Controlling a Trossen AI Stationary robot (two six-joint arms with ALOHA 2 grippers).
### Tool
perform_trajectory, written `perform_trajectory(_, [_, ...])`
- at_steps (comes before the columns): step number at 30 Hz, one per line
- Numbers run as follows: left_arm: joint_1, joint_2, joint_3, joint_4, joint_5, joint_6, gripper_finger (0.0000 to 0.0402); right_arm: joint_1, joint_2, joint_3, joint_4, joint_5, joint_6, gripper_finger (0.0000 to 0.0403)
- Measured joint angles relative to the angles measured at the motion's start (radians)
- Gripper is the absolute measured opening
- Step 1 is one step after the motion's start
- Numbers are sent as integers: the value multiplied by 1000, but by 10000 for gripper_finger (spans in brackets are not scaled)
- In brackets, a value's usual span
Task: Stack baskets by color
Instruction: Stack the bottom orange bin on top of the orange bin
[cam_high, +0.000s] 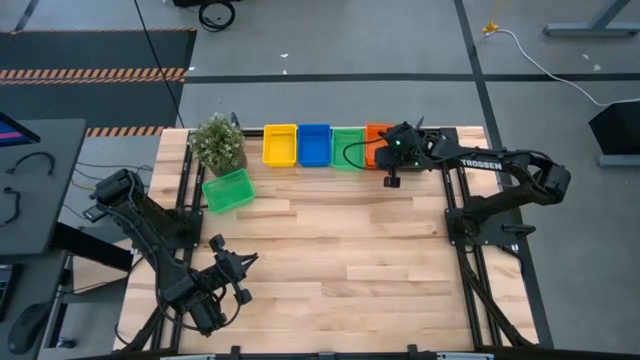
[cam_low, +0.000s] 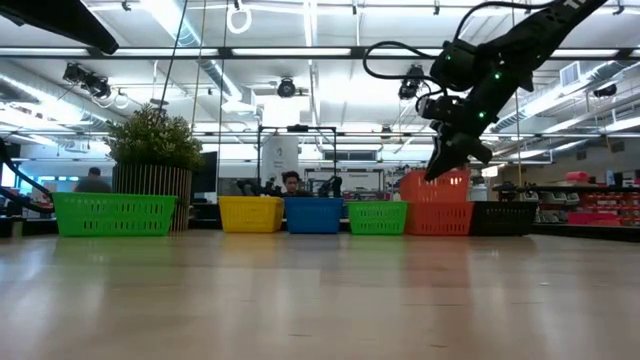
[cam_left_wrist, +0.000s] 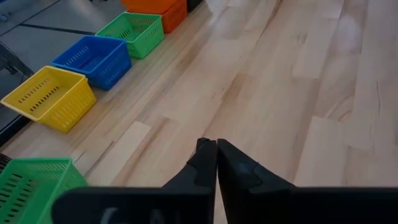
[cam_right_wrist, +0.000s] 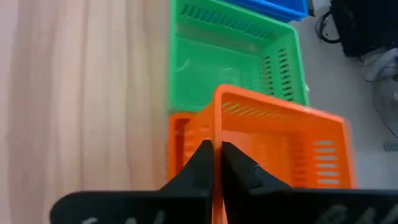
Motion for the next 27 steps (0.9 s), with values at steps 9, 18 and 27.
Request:
perform_trajectory(9, [0, 0, 0, 0, 0, 0, 14, 21, 0, -1, 0, 23, -2, 13])
perform_trajectory(18, [0, 0, 0, 0, 0, 0, 19, 11, 0, -67, 23, 24, -1, 74])
perform_trajectory(27, [0, 0, 0, 0, 0, 0, 15, 10, -1, -76, 58, -18, 74, 130])
